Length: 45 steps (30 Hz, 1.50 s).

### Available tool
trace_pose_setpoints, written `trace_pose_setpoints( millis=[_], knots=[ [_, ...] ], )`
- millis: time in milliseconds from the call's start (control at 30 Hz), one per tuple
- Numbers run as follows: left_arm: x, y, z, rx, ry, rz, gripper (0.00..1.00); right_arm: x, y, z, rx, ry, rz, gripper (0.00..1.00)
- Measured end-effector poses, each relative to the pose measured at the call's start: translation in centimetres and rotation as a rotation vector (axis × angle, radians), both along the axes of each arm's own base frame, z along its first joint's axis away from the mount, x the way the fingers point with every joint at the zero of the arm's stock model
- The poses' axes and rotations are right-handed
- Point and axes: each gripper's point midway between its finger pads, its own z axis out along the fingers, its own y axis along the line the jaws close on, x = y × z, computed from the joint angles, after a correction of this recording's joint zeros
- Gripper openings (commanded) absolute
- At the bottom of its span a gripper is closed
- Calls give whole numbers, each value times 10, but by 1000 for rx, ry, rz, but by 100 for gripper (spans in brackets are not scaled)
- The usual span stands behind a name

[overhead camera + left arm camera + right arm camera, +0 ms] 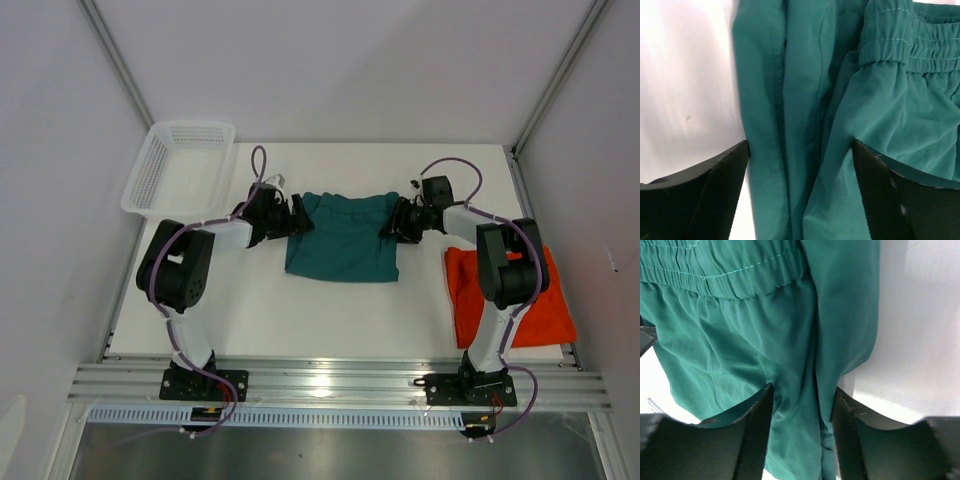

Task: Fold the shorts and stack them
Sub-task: Neatly place the folded shorts to the corner

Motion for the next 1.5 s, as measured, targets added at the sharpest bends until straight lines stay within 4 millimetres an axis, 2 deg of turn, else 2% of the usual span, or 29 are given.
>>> trace_pose_setpoints(
  millis=[100,167,200,300,367,433,467,533,600,767,900,1067,1200,1333,1433,1500],
  knots=[
    [1,-6,-1,-6,-9,-15,73,-1,2,-1,-8,-2,2,44],
    [-1,-11,-2,-13,-5,-26,60,-1,2,-2,-21,-1,-1,38],
    [-2,-13,-4,-12,-1,-32,49,-1,1,-3,-29,-1,-3,35],
    [-8,-21,-7,-11,6,-52,33,-1,-1,-5,-54,3,-11,24],
    [-10,-25,-6,-10,4,-62,32,-2,-1,-7,-76,6,-14,20],
    [-12,-30,-6,-9,2,-72,26,-2,0,-7,-100,6,-14,16],
    [-13,-32,-6,-8,0,-75,23,-2,1,-6,-114,5,-13,8],
    [-14,-36,-6,-2,-7,-77,10,-1,4,-5,-148,-6,-7,0],
    [-15,-40,-6,4,-15,-83,0,-2,8,-4,-171,-10,2,0],
    [-20,-49,-6,22,-23,-83,0,-4,0,0,-232,-10,-25,0],
    [-32,-62,4,38,-25,-84,0,-8,-15,21,-290,-27,-67,0],
    [-63,-108,42,-22,-70,-129,0,-6,-41,77,-370,-97,-158,0],
    [-94,-156,67,-67,-111,-187,0,-16,-75,116,-412,-141,-270,0],
    [-124,-209,98,-129,-159,-259,0,-31,-126,155,-448,-189,-426,0],
    [-133,-256,130,-197,-209,-314,0,-48,-175,180,-505,-212,-580,0],
    [-140,-284,143,-233,-236,-345,0,-61,-202,190,-545,-208,-672,0]
  ],
)
